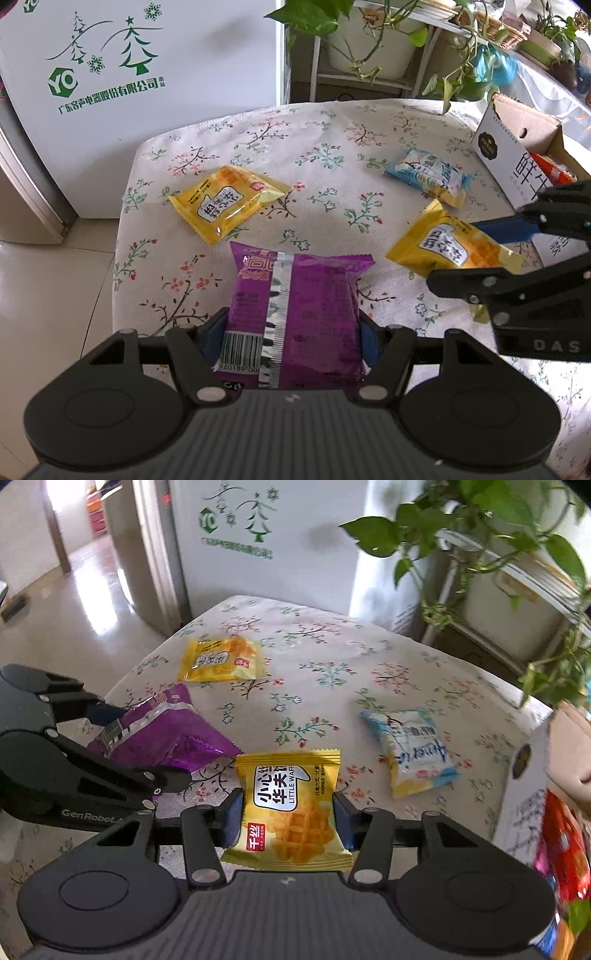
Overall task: Organize snacks
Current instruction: 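Carry the purple and yellow bags over the cardboard box with both grippers, then open both grippers to drop the bags into the box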
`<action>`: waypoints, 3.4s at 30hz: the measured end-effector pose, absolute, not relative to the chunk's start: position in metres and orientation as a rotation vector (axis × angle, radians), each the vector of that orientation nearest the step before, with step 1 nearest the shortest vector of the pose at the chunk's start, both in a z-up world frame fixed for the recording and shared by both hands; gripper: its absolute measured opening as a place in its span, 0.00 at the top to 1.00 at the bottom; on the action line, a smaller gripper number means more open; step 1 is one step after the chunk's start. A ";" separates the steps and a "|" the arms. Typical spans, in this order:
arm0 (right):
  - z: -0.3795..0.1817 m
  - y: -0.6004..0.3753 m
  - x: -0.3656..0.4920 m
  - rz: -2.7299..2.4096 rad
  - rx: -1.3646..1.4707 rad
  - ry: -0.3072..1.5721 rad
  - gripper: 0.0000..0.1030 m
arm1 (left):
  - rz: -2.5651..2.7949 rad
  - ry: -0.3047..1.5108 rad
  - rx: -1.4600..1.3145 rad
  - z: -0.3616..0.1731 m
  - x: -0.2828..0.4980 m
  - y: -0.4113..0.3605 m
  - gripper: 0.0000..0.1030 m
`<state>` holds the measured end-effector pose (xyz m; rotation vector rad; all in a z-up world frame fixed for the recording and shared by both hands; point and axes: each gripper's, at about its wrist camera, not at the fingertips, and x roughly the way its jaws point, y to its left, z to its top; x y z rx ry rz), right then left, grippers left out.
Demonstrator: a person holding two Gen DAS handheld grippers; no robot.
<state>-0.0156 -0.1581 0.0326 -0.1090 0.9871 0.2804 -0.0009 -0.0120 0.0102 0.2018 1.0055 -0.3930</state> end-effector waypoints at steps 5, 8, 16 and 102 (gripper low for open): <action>0.046 -0.157 -0.031 0.256 -0.086 0.963 0.45 | -0.378 0.986 0.200 0.018 -0.005 -0.014 0.34; 0.058 -0.159 -0.043 0.229 -0.061 0.932 0.45 | -0.368 0.969 0.186 0.025 -0.007 -0.015 0.34; 0.080 -0.175 -0.060 0.174 -0.019 0.855 0.45 | -0.328 0.910 0.118 0.046 -0.010 -0.018 0.34; 0.133 -0.385 -0.135 -0.335 0.588 0.638 0.28 | -0.684 0.749 0.083 0.119 -0.092 -0.252 0.22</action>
